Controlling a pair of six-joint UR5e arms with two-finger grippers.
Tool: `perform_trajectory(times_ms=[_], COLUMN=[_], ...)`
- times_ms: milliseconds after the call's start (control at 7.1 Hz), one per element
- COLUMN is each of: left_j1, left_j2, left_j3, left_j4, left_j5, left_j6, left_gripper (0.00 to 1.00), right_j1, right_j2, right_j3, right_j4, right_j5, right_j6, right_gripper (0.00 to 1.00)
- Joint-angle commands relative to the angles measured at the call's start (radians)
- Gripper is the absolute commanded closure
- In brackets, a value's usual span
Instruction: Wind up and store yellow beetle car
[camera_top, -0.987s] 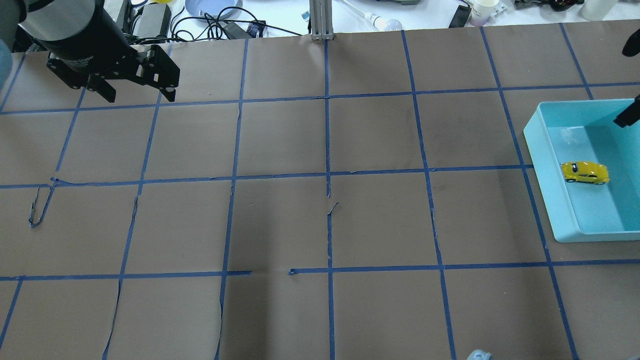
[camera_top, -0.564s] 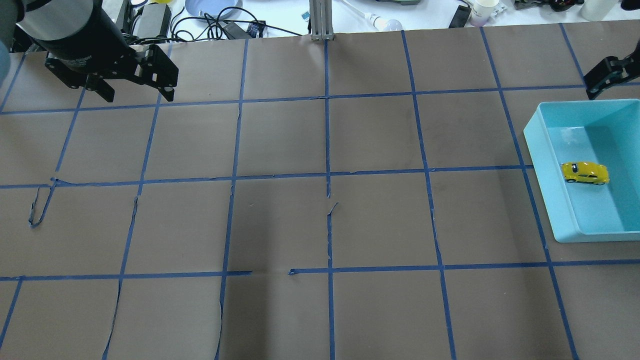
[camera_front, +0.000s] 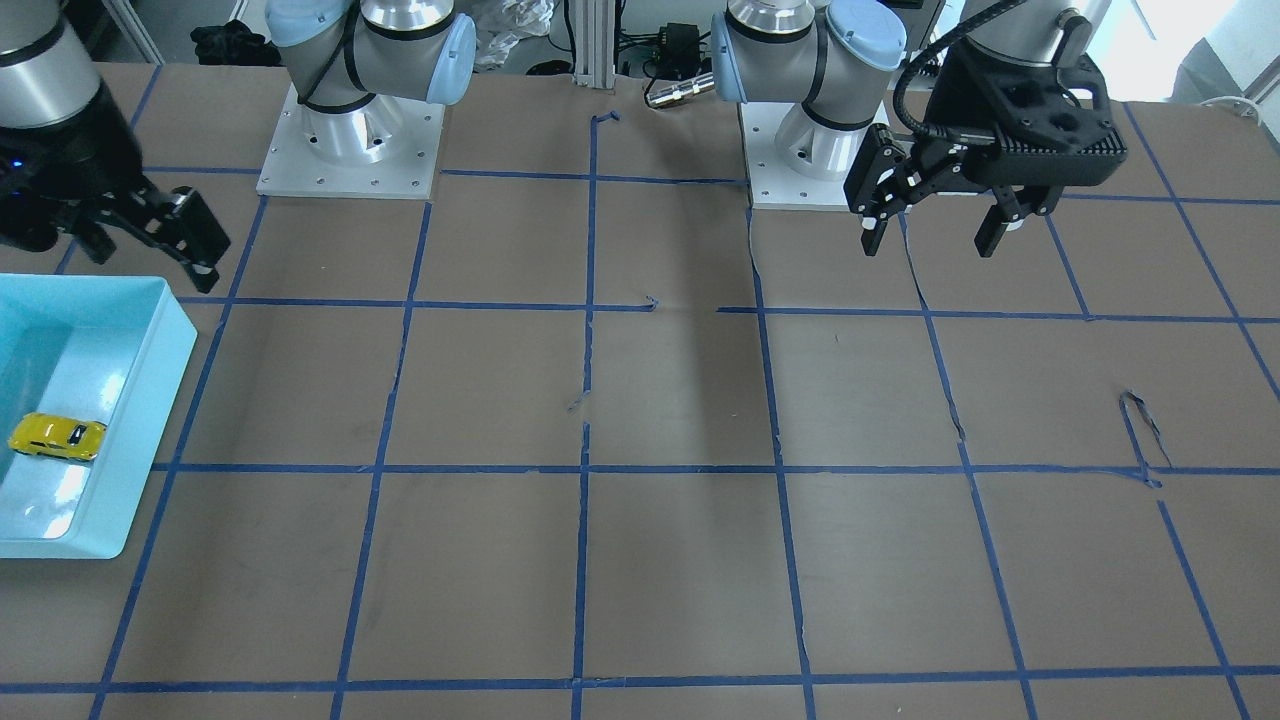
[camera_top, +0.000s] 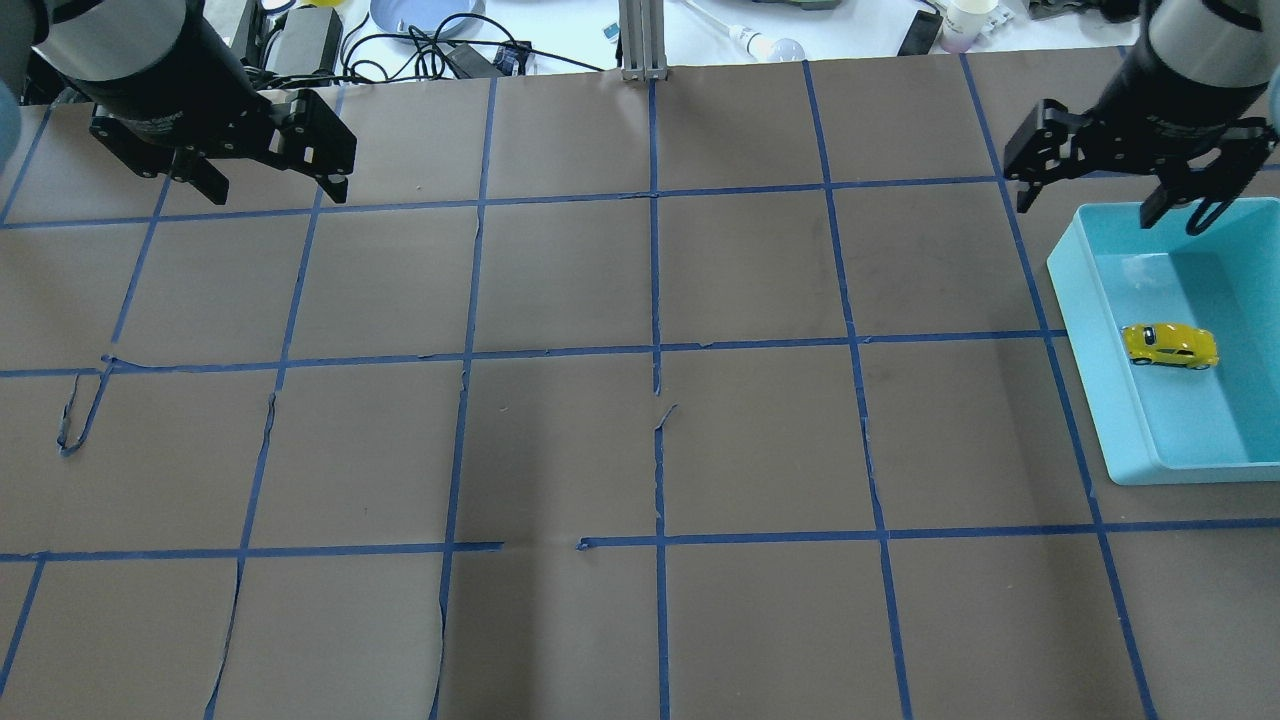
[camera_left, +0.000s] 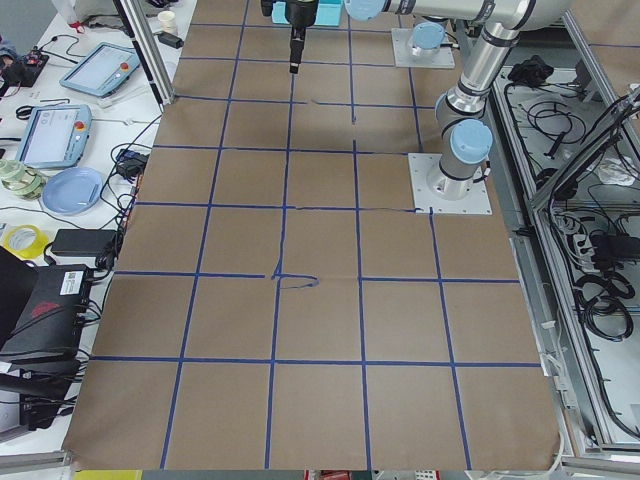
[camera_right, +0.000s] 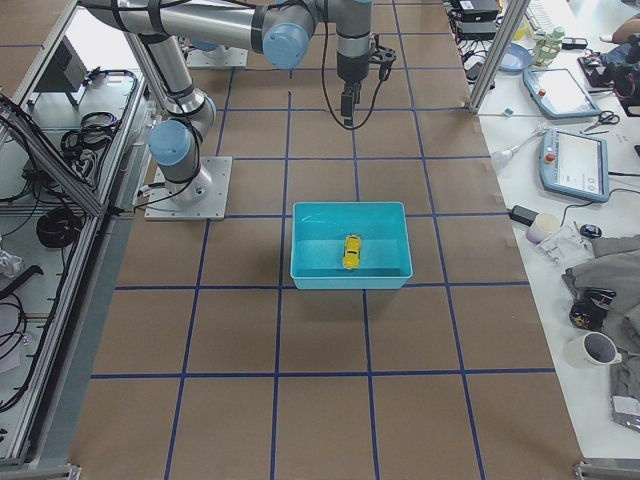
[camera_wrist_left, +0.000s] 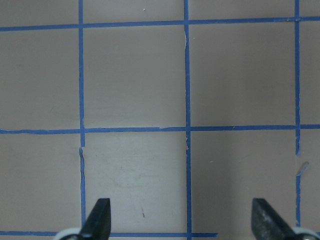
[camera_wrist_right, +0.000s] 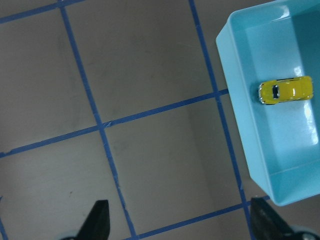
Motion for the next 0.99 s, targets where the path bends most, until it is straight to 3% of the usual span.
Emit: perform_trajectory(times_ms=[0, 846], left_j1=[0.000, 0.007], left_j2=[0.000, 0.000], left_j3=[-0.001, -0.001], left_j4=[0.000, 0.002], left_j5=[0.000, 0.002], left_j6=[0.000, 0.005], left_gripper=[0.00, 0.00], right_j1=[0.094, 0.100], right_j2=[-0.003, -0.003], right_j3=[0.000, 0.008], right_j4=[0.018, 0.041], right_j5=[0.110, 0.094], right_j6=[0.079, 0.120], right_gripper=[0.00, 0.00])
